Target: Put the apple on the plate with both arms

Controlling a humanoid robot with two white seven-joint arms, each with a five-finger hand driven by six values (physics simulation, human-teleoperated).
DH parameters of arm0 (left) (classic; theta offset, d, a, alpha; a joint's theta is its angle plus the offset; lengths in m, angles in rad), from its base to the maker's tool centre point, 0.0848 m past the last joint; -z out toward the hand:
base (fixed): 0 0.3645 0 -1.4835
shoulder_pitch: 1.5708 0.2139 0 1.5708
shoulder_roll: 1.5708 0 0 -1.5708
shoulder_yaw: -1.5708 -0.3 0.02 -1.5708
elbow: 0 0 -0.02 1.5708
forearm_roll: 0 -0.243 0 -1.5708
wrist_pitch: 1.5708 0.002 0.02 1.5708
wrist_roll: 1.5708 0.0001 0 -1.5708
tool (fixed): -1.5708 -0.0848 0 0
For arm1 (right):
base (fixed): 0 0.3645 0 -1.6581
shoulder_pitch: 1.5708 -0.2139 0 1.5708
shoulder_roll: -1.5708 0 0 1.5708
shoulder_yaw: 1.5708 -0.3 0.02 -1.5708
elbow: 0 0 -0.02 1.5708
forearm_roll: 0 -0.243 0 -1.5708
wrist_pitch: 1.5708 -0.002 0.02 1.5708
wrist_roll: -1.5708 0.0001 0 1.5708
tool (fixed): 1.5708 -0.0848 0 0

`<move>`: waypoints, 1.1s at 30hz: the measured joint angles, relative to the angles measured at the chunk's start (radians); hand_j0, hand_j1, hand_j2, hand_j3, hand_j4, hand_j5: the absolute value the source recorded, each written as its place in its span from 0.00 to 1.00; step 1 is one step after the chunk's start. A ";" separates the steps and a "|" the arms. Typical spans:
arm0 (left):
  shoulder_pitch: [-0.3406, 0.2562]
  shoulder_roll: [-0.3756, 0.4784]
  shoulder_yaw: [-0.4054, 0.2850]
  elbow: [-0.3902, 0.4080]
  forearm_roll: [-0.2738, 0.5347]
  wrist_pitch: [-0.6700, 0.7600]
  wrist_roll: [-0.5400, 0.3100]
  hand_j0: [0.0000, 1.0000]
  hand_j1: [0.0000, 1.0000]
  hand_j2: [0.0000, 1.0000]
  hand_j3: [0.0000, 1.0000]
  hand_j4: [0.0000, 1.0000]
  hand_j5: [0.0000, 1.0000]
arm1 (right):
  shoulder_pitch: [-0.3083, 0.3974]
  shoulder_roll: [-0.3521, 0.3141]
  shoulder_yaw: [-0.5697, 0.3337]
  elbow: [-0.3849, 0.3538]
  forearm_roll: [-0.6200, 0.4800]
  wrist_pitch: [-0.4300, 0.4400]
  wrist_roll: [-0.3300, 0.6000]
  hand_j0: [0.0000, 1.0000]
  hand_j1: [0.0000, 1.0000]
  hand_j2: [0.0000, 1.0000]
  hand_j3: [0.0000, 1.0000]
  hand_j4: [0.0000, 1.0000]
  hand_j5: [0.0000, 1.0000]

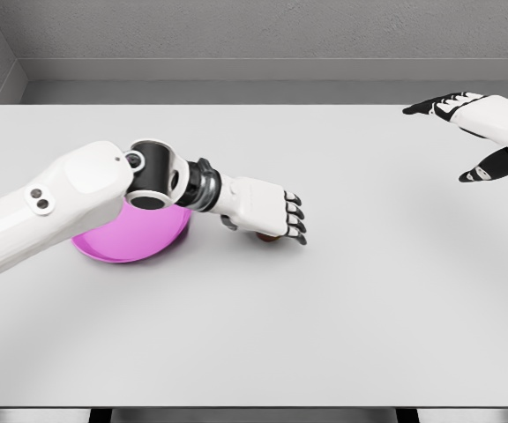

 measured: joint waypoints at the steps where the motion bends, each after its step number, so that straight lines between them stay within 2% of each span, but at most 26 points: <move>1: 0.000 -0.002 -0.001 0.002 0.000 0.000 0.000 0.75 0.75 0.75 0.75 0.75 0.75 | 0.000 0.000 0.000 0.000 0.000 0.000 0.000 1.00 1.00 1.00 1.00 1.00 1.00; 12: 0.002 -0.021 -0.009 0.021 -0.035 0.000 0.000 0.71 0.71 0.71 0.71 0.71 0.71 | 0.000 -0.004 0.000 0.000 0.000 0.000 0.000 1.00 1.00 1.00 1.00 1.00 1.00; 17: 0.002 -0.024 -0.010 0.025 -0.054 0.000 -0.001 0.56 0.56 0.56 0.56 0.56 0.56 | 0.002 -0.006 0.002 0.000 0.000 0.000 0.000 1.00 1.00 1.00 1.00 1.00 1.00; 19: 0.002 -0.024 -0.010 0.026 -0.060 0.000 -0.001 0.47 0.47 0.47 0.47 0.47 0.47 | 0.002 -0.006 0.004 0.000 0.000 0.000 0.000 1.00 1.00 1.00 1.00 1.00 1.00; 20: 0.002 -0.024 -0.012 0.026 -0.063 0.001 -0.001 0.38 0.38 0.38 0.38 0.38 0.38 | 0.002 -0.006 0.004 0.000 0.000 0.000 0.000 1.00 1.00 1.00 1.00 1.00 1.00; 25: 0.002 -0.023 -0.015 0.026 -0.064 0.008 0.004 0.25 0.25 0.25 0.25 0.25 0.25 | 0.002 -0.006 0.006 0.001 -0.001 0.000 0.000 1.00 1.00 1.00 1.00 1.00 1.00; 26: 0.002 -0.022 -0.016 0.027 -0.062 0.008 0.005 0.16 0.16 0.16 0.16 0.16 0.16 | 0.003 -0.006 0.006 0.001 -0.001 0.000 0.000 1.00 1.00 1.00 1.00 1.00 1.00; 29: 0.002 -0.019 -0.017 0.028 -0.059 0.007 0.010 0.07 0.07 0.07 0.07 0.07 0.07 | 0.003 -0.006 0.006 0.001 -0.001 0.000 0.000 1.00 1.00 1.00 1.00 1.00 1.00; 33: 0.000 -0.011 -0.013 0.028 -0.031 0.002 0.011 0.04 0.04 0.04 0.04 0.04 0.04 | 0.002 -0.006 0.007 0.001 -0.001 0.000 0.000 1.00 1.00 1.00 1.00 1.00 1.00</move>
